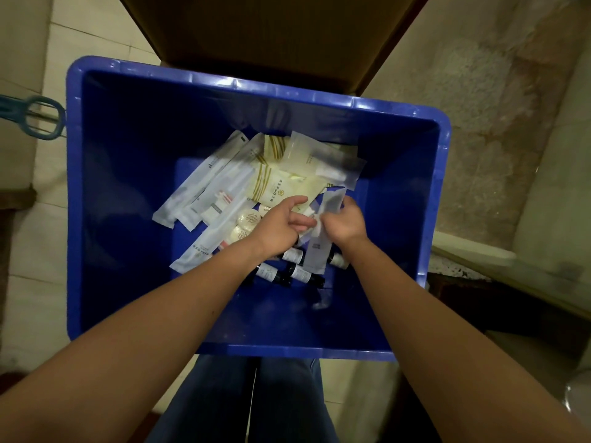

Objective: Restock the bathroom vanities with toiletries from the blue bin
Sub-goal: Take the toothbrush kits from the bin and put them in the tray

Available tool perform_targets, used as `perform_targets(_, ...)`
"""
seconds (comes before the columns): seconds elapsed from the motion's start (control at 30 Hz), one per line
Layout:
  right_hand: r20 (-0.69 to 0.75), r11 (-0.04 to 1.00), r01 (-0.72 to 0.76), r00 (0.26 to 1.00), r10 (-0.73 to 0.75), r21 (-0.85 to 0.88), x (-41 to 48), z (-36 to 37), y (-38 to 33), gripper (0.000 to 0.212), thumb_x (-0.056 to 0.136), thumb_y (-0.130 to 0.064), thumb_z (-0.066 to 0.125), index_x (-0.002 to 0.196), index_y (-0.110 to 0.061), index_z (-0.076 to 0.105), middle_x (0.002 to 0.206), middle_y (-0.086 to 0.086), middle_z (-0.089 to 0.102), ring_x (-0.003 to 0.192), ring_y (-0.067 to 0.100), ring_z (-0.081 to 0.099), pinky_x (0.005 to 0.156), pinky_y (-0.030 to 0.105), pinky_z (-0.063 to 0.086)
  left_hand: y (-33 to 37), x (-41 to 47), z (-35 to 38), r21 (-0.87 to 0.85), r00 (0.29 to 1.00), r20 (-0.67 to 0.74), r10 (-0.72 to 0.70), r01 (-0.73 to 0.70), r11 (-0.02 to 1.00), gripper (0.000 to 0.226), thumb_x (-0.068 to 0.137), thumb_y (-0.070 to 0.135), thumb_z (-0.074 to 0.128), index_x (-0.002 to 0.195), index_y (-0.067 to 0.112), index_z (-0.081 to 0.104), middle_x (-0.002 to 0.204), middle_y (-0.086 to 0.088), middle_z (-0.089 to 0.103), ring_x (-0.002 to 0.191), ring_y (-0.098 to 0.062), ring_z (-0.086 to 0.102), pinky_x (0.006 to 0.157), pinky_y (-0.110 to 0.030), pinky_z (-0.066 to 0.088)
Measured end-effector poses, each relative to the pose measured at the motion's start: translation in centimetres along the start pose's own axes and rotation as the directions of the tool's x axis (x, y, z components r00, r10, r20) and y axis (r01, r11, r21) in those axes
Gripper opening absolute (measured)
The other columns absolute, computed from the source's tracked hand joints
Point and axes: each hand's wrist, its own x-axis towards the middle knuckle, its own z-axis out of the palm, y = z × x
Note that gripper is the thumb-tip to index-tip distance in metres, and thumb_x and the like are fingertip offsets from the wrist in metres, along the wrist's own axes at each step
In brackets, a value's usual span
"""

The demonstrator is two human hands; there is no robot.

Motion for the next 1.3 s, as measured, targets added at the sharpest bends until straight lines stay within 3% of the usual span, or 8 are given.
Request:
perform_targets(0.13, 0.018, 0.996, 0.031, 0.999, -0.033, 0.089, -1.2, -0.4, -0.6, 0.026, 0.086, 0.000, 0.057, 0.110, -0.011, 0.052, 0.096, 0.001, 0.058, 0.091, 0.021, 0.057, 0.066, 0.025, 0.046, 0.1, -0.5, 0.0, -0.018, 0.994, -0.105, 0.022, -0.024, 1.000, 0.055, 0.091, -0.003, 0.056, 0.140, 0.015, 0.040, 0.118, -0.001, 0.058, 0.110, -0.015, 0.059, 0.081, -0.012, 0.044)
perform_targets(0.3, 0.213, 0.945, -0.034, 0.976, -0.038, 0.326, -2.9, -0.3, -2.1, 0.028, 0.089, 0.003, 0.059, 0.115, -0.005, 0.061, 0.110, 0.016, 0.069, 0.100, 0.031, 0.068, 0.087, 0.045, 0.057, 0.8, -1.5, -0.7, -0.088, 0.993, -0.110, 0.030, -0.040, 0.995, 0.064, 0.086, 0.008, 0.070, 0.142, 0.011, 0.039, 0.125, -0.004, 0.057, 0.108, -0.015, 0.056, 0.084, -0.019, 0.046)
perform_targets(0.47, 0.298, 0.929, -0.042, 0.952, -0.075, 0.367, -3.5, 0.0, -4.0, 0.022, 0.095, 0.003, 0.049, 0.104, -0.005, 0.067, 0.104, 0.016, 0.071, 0.086, 0.025, 0.070, 0.070, 0.037, 0.061, 1.2, -2.3, -2.2, -0.117, 0.969, -0.245, 0.043, -0.073, 0.990, 0.062, 0.083, 0.012, 0.074, 0.137, 0.014, 0.044, 0.118, 0.000, 0.056, 0.107, -0.015, 0.054, 0.080, -0.018, 0.048)
perform_targets(0.53, 0.270, 0.952, 0.014, 0.957, -0.101, 0.307, -3.6, 0.3, -4.6, 0.018, 0.094, 0.002, 0.051, 0.102, -0.002, 0.066, 0.098, 0.015, 0.070, 0.081, 0.022, 0.068, 0.068, 0.035, 0.061, 1.1, -2.4, -2.6, -0.147, 0.953, -0.300, 0.038, -0.086, 0.985, 0.053, 0.083, 0.010, 0.073, 0.129, 0.013, 0.047, 0.113, -0.001, 0.058, 0.102, -0.016, 0.056, 0.067, -0.011, 0.050)
perform_targets(0.63, 0.132, 0.968, 0.136, 0.977, -0.166, 0.213, -3.2, 0.4, -5.2, 0.019, 0.093, -0.002, 0.051, 0.099, -0.014, 0.065, 0.093, 0.008, 0.065, 0.076, 0.016, 0.063, 0.052, 0.024, 0.055, 0.7, -2.1, -3.3, -0.127, 0.931, -0.364, 0.021, -0.072, 0.989, 0.046, 0.085, 0.012, 0.072, 0.124, 0.010, 0.048, 0.113, -0.007, 0.060, 0.102, -0.021, 0.059, 0.081, -0.028, 0.053)
perform_targets(0.77, -0.053, 0.876, 0.386, 0.907, -0.418, -0.290, -1.5, -0.1, -5.3, 0.033, 0.091, -0.015, 0.056, 0.123, -0.022, 0.059, 0.126, 0.002, 0.058, 0.115, 0.019, 0.054, 0.093, 0.036, 0.050, -0.4, -1.3, -3.8, -0.132, 0.910, -0.415, -0.006, -0.053, 0.990, 0.045, 0.087, 0.015, 0.070, 0.125, 0.011, 0.046, 0.110, -0.005, 0.057, 0.099, -0.021, 0.057, 0.079, -0.029, 0.047)
perform_targets(1.13, 0.165, 0.413, 0.331, 0.907, -0.387, -0.849, 1.8, -0.1, -3.3, 0.077, 0.087, -0.025, 0.062, 0.151, -0.023, 0.020, 0.144, 0.012, 0.031, 0.136, 0.033, 0.027, 0.119, 0.051, 0.014, -2.9, -0.2, -2.9, -0.195, 0.908, -0.417, -0.036, -0.051, 0.979, 0.040, 0.086, 0.018, 0.071, 0.118, 0.020, 0.047, 0.112, -0.002, 0.060, 0.099, -0.017, 0.059, 0.086, -0.030, 0.051)
perform_targets(1.3, 0.171, 0.293, 0.323, 0.879, -0.445, -0.900, 2.6, 0.0, -2.6, 0.082, 0.086, -0.030, 0.066, 0.151, -0.029, 0.015, 0.134, 0.015, 0.033, 0.123, 0.036, 0.034, 0.102, 0.051, 0.038, -3.1, -0.2, -2.8, -0.205, 0.904, -0.426, -0.033, -0.061, 0.977, 0.039, 0.085, 0.017, 0.072, 0.114, 0.024, 0.047, 0.108, 0.001, 0.060, 0.097, -0.014, 0.060, 0.081, -0.026, 0.052)
